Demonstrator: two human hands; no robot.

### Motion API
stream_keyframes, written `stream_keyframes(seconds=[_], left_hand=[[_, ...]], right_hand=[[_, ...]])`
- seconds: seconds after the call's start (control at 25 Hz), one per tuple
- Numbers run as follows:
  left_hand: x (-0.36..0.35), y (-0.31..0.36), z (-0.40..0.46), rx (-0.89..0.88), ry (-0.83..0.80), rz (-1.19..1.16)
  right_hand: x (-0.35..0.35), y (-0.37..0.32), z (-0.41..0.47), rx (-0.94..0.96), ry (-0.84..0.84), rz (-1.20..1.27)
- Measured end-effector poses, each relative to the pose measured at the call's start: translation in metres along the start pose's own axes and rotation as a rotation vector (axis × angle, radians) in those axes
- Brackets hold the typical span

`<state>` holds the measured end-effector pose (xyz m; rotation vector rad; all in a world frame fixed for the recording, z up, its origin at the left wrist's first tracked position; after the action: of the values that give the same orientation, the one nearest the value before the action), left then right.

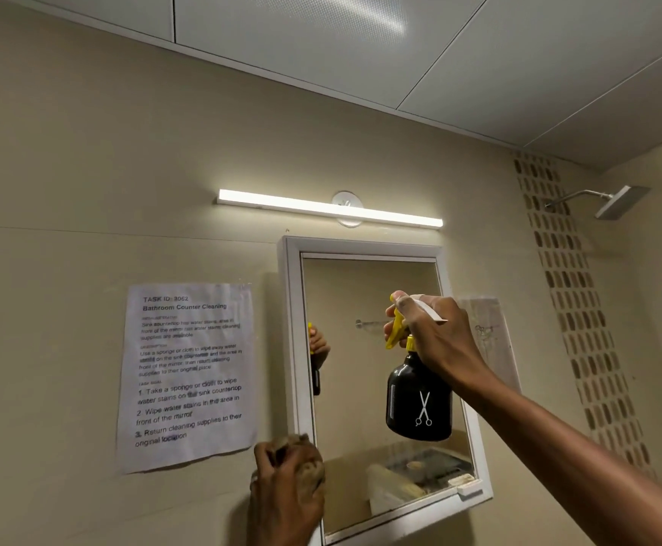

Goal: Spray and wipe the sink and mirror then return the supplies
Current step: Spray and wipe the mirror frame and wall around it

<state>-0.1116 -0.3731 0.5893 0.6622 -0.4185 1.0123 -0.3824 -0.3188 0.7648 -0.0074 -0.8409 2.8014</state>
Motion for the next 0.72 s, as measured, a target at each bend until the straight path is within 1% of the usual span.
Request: stream_keyframes(seconds=[0.04, 0.08, 0.12, 0.16, 0.2, 0.24, 0.28, 0.32, 0.36, 0.4, 0.44, 0.48, 0.52, 0.56, 0.64, 0.72], left_hand=[[-0.023, -0.002, -0.016, -0.119, -0.181, 0.098], [-0.032, -0.007, -0.029, -0.171, -0.226, 0.217], [-0.039, -0.019, -0.037, -0.16, -0.251, 0.223], [-0.029, -0.034, -0.03, -0.048, -0.126, 0.371], [-0.032, -0.04, -0.026, 0.005, -0.058, 0.446], [-0.051, -0.04, -0.032, -0.068, -0.072, 0.539], [-0.058, -0.033, -0.042, -0.163, -0.133, 0.477], [-0.059, -0.008, -0.045, -0.251, -0.174, 0.358], [-0.045, 0.012, -0.043, -0.248, -0.075, 0.263], [-0.03, 0.029, -0.037, -0.179, -0.044, 0.257], [-0.016, 0.045, -0.028, -0.117, -0.03, 0.202], [0.003, 0.06, -0.02, -0.024, -0.006, 0.045], [0.015, 0.081, -0.003, 0.013, 0.009, -0.08], [0.031, 0.105, 0.018, 0.008, 0.038, -0.203], [0.057, 0.154, 0.062, -0.069, 0.165, -0.247], [0.077, 0.202, 0.108, -0.197, 0.276, -0.179]], right_hand=[[0.0, 0.002, -0.003, -0.013, -0.003, -0.002], [0.0, 0.003, -0.007, -0.022, -0.007, -0.008], [0.0, 0.005, -0.01, -0.03, -0.01, -0.017], [0.0, 0.007, -0.013, -0.038, -0.011, -0.024], [0.001, 0.009, -0.014, -0.044, -0.01, -0.03], [0.003, 0.011, -0.016, -0.049, -0.009, -0.035], [0.004, 0.015, -0.017, -0.052, -0.011, -0.039], [0.007, 0.018, -0.016, -0.053, -0.012, -0.043], [0.01, 0.022, -0.014, -0.058, -0.015, -0.047], [0.014, 0.027, -0.012, -0.063, -0.016, -0.054], [0.019, 0.032, -0.009, -0.066, -0.007, -0.068], [0.027, 0.036, -0.006, -0.063, 0.019, -0.09], [0.036, 0.04, -0.002, -0.057, 0.064, -0.11], [0.05, 0.044, 0.005, -0.053, 0.129, -0.113], [0.079, 0.052, 0.021, -0.057, 0.252, -0.068], [0.102, 0.06, 0.041, -0.055, 0.299, -0.028]])
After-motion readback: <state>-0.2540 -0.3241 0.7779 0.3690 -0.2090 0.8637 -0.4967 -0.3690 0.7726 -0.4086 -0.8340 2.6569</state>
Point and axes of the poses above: each hand's wrist, its own z-axis towards the middle knuckle, its own x-axis out of the back of the hand, y = z × x, the point moved 9 cm from there along z, towards the middle knuckle, and after that the axes turned 3 degrees about -y, right-handed, at the moved point
